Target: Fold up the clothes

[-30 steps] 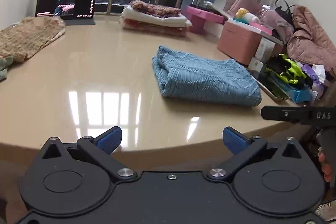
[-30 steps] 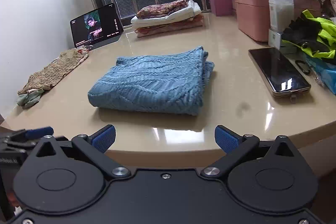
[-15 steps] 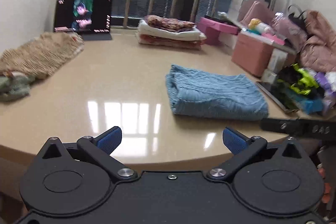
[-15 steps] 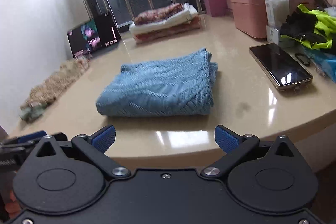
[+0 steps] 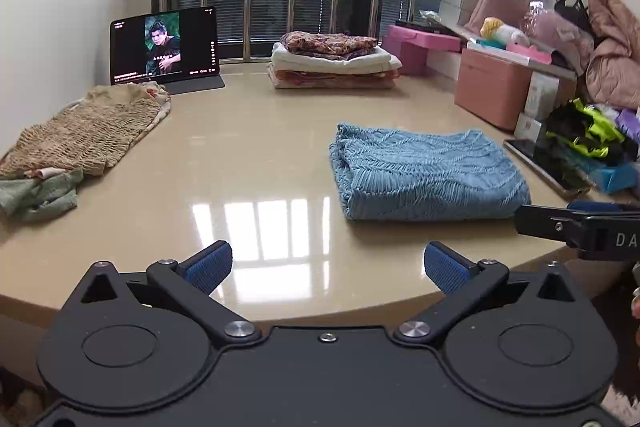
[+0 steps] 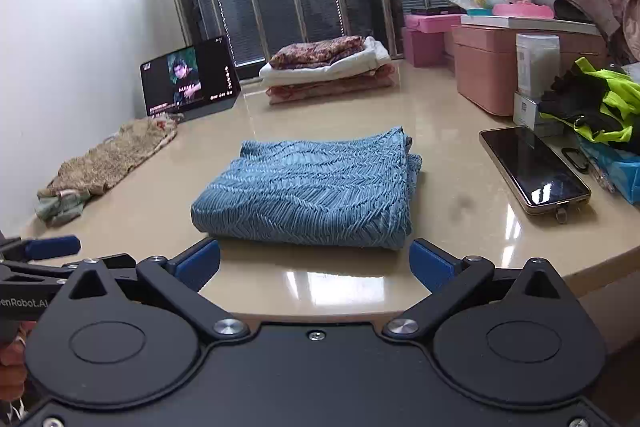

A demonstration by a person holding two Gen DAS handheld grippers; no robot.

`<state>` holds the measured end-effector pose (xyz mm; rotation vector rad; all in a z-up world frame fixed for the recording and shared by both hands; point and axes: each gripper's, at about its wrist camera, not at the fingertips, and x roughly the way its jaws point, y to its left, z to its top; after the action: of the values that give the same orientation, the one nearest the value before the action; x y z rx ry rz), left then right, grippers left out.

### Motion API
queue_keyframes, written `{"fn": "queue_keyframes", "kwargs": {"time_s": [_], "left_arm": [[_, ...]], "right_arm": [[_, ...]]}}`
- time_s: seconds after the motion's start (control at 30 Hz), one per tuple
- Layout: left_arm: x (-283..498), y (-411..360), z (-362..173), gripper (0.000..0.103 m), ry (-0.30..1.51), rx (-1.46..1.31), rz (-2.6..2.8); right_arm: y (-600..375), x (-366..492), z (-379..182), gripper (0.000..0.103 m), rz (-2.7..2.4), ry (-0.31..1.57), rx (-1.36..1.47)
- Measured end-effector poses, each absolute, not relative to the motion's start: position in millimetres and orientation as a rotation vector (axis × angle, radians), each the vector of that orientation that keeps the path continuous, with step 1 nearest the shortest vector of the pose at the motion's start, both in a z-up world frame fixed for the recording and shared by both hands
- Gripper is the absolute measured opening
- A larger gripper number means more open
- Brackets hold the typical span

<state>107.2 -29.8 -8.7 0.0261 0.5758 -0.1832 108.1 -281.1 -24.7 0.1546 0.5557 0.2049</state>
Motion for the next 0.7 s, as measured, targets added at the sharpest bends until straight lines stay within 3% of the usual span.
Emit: {"fn": "queue_keyframes", "kwargs": {"time_s": [0.7], "left_arm": [[131.1, -29.2, -25.9, 0.103, 0.659, 0.013, -0.189]], "right_arm": [[-304.6, 129.7, -44.3, 0.102, 0.228, 0.633, 0.281]]}}
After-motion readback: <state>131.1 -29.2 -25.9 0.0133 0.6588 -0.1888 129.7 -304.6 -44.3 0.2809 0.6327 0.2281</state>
